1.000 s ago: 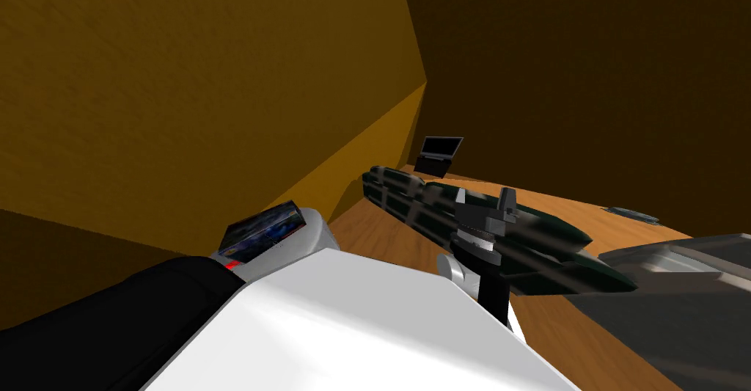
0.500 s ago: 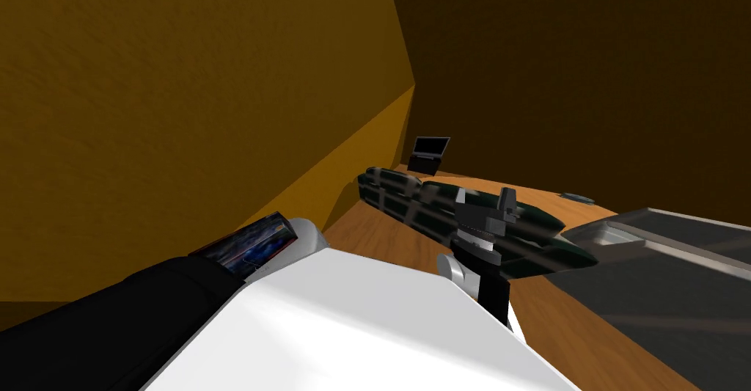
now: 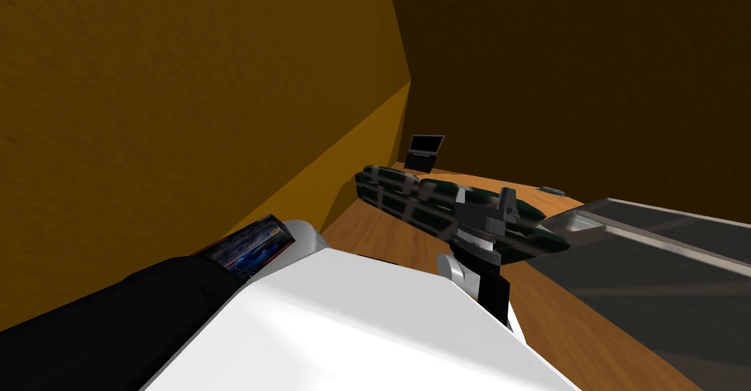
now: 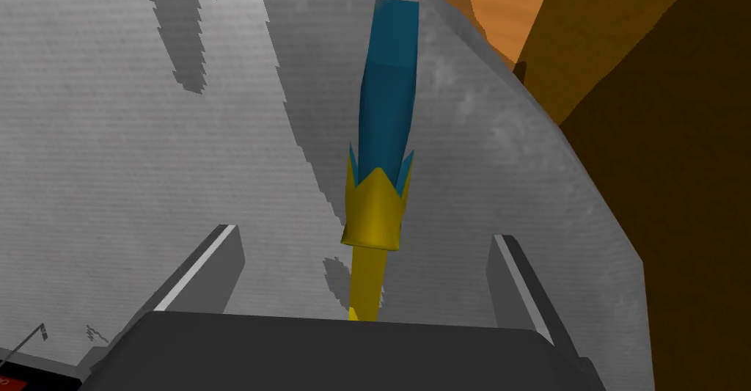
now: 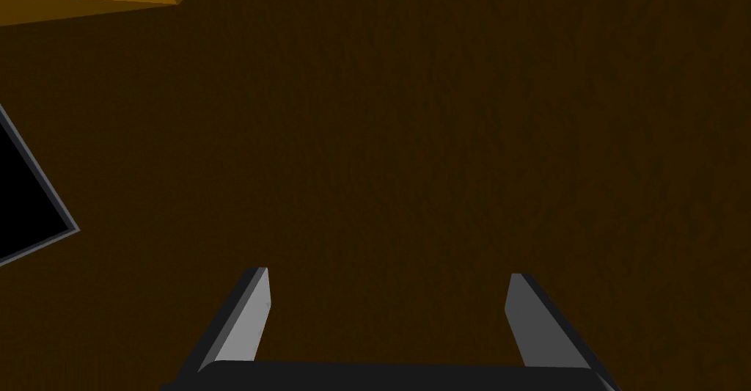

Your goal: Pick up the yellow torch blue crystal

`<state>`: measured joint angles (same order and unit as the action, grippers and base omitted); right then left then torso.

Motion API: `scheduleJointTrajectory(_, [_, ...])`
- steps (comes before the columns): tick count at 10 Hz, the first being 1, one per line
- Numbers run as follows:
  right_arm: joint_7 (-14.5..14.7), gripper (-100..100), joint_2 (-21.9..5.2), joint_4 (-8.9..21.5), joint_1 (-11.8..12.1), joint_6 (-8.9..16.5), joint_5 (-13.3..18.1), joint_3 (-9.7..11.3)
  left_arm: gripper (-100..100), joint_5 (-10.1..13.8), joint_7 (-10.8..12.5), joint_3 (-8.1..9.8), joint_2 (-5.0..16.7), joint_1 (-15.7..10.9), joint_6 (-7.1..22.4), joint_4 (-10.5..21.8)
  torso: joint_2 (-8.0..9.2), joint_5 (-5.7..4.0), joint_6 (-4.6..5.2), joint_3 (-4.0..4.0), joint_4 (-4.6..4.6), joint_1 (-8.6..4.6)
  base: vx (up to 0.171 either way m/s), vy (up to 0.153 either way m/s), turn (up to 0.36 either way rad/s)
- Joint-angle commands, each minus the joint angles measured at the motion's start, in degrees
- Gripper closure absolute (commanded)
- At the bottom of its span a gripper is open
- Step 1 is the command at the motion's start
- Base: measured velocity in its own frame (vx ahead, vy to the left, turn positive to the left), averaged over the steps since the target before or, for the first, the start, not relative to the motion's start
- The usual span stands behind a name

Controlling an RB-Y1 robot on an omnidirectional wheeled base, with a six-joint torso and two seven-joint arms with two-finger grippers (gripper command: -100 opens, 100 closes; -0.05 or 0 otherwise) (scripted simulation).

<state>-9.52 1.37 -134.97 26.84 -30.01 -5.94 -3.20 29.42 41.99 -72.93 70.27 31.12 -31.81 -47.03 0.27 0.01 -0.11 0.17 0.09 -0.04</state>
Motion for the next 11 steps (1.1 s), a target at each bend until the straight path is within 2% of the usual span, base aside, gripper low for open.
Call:
scheduleJointTrajectory(1, [0.0,0,0.0,0.0,0.0,0.0,0.0,0.0,-100,0.0,0.0,0.00,0.0,0.0,0.0,0.0,0.00,0.00,0.00,0.00,0.00,0.00,-0.041,0.010,-0.016])
scheduleJointTrajectory(2, [0.0,0,0.0,0.0,0.0,0.0,0.0,0.0,100,0.0,0.0,0.04,-0.1,0.0,0.2,0.0,-0.13,-0.02,-0.02,-0.07,-0.02,-0.05,-0.007,0.002,0.003])
scheduleJointTrajectory(6, [0.0,0,0.0,0.0,0.0,0.0,0.0,0.0,100,0.0,0.0,0.07,0.0,-0.1,0.1,0.0,-0.25,0.05,-0.09,-0.14,-0.07,0.01,0.000,0.000,-0.004])
scheduleJointTrajectory(7, [0.0,0,0.0,0.0,0.0,0.0,0.0,0.0,0,0.0,0.0,0.07,0.0,-0.1,0.1,0.0,-0.24,0.05,-0.09,-0.14,-0.07,0.02,0.000,0.000,0.000])
scheduleJointTrajectory(8, [0.0,0,0.0,0.0,0.0,0.0,0.0,0.0,100,0.2,-0.5,-0.66,1.6,0.3,-1.3,-0.3,-0.24,0.05,-0.09,-0.14,-0.07,0.02,0.079,-0.014,0.199])
scheduleJointTrajectory(9, [0.0,0,0.0,0.0,0.0,0.0,0.0,0.0,100,0.3,-0.8,-0.91,2.4,0.5,-1.8,-0.5,-0.43,0.01,-0.20,-0.25,-0.13,-0.06,0.104,-0.032,0.190])
scheduleJointTrajectory(10, [0.0,0,0.0,0.0,0.0,0.0,0.0,0.0,100,0.4,-1.0,-0.40,2.0,0.7,-0.9,-1.0,-0.56,0.00,-0.13,-0.33,-0.15,-0.14,0.039,-0.017,0.033])
scheduleJointTrajectory(11, [0.0,0,0.0,0.0,0.0,0.0,0.0,0.0,0,0.4,-1.1,-0.46,2.1,0.7,-1.0,-1.0,-0.46,0.02,-0.07,-0.27,-0.12,-0.09,0.006,-0.004,-0.005])
